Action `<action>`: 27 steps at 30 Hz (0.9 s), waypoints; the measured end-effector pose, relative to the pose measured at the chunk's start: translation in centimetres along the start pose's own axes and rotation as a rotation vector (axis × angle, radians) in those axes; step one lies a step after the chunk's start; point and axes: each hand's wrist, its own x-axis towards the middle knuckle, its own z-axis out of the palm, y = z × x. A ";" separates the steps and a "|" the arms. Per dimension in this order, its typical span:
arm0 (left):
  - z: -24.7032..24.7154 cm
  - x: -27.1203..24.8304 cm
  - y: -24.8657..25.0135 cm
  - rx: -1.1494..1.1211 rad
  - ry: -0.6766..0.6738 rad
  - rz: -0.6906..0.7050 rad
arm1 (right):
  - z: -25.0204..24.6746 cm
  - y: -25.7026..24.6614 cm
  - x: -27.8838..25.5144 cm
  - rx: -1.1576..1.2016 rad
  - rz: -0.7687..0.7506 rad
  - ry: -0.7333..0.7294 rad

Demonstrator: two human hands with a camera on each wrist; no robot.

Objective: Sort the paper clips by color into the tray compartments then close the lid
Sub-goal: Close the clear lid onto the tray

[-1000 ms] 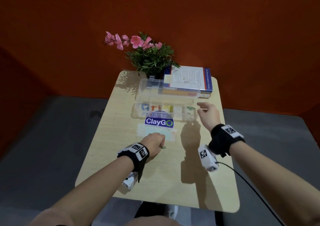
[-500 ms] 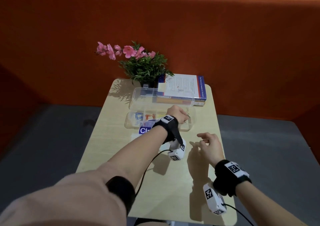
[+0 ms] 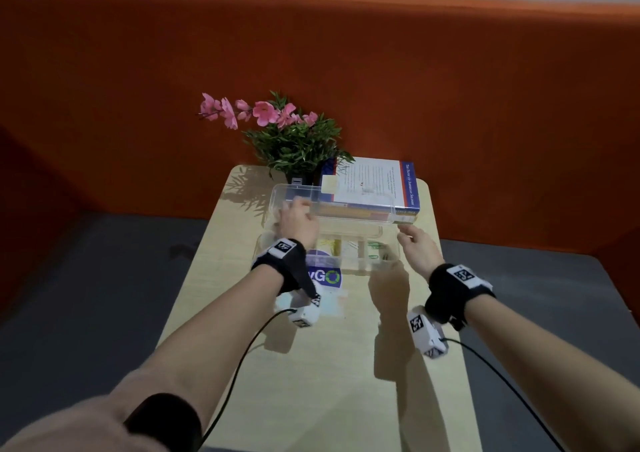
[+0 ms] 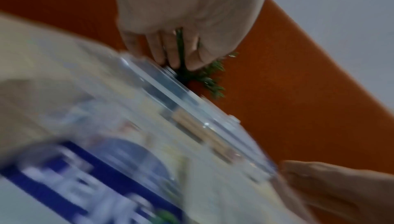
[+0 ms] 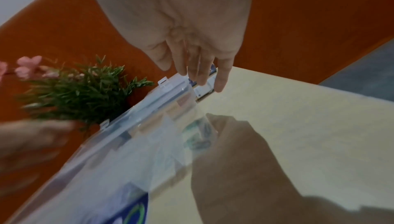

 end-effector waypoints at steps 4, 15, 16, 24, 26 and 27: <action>-3.5 2.5 -3.3 0.187 -0.072 -0.193 | 0.0 -2.2 2.9 0.044 0.081 -0.142; -5.4 3.0 -3.3 -0.460 -0.261 -0.310 | -0.5 -4.5 3.1 0.628 0.363 -0.118; -5.4 2.8 -3.3 -0.520 -0.256 -0.308 | -0.6 -4.4 2.9 0.674 0.362 -0.101; -5.0 2.6 -4.6 -0.797 -0.180 -0.311 | -0.6 -2.4 3.0 0.899 0.249 0.002; -4.8 2.6 -5.2 -0.869 -0.192 -0.327 | -0.7 -2.0 2.9 0.935 0.245 -0.012; -4.8 2.4 -5.3 -0.854 -0.219 -0.319 | -0.6 -1.8 2.8 0.938 0.242 -0.027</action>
